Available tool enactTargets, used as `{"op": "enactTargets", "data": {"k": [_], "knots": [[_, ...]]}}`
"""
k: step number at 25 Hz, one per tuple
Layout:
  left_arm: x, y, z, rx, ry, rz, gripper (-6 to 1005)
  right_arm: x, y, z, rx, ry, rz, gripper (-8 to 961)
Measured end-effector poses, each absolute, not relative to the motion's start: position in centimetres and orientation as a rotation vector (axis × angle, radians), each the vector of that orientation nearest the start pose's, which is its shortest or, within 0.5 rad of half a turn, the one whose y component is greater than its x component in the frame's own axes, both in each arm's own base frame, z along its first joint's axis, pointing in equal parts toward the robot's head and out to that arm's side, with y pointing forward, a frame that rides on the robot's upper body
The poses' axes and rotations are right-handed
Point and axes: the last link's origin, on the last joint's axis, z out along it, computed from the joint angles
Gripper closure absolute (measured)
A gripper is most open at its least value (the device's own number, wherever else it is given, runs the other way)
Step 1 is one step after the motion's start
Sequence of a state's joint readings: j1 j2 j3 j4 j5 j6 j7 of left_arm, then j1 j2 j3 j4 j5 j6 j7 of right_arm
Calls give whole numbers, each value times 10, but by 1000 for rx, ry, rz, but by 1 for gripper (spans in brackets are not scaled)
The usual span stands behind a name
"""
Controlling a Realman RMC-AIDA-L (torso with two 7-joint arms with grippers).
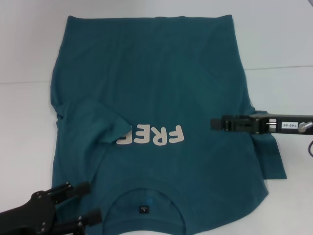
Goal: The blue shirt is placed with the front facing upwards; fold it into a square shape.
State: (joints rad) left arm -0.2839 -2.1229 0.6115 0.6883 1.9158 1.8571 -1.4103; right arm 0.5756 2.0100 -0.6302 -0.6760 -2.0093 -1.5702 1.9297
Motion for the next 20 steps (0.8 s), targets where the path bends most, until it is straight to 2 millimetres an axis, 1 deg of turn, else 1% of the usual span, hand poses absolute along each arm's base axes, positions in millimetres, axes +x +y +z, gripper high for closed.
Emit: {"op": "enactTargets", "data": {"k": [3, 5, 7, 9, 13, 17, 20], "knots": [[-290, 236, 8, -2662, -872, -1081, 135, 266, 354, 46, -2514, 1351, 754, 167], [-289, 233, 9, -2676, -899, -1095, 115, 272, 355, 54, -2490, 1420, 701, 167], [-289, 232, 11, -2680, -948, -1110, 96, 280, 356, 68, -2433, 1517, 640, 168], [-288, 232, 13, -2673, -1056, -1126, 76, 289, 356, 84, -2370, 1601, 597, 169], [-290, 234, 18, -2647, -1236, -1129, 47, 308, 350, 111, -2259, 1710, 544, 170], [-288, 240, 23, -2625, -1361, -1137, 48, 323, 346, 127, -2148, 1788, 443, 171], [-284, 244, 23, -2626, -1389, -1141, 49, 330, 346, 134, -2067, 1830, 416, 172]]}}
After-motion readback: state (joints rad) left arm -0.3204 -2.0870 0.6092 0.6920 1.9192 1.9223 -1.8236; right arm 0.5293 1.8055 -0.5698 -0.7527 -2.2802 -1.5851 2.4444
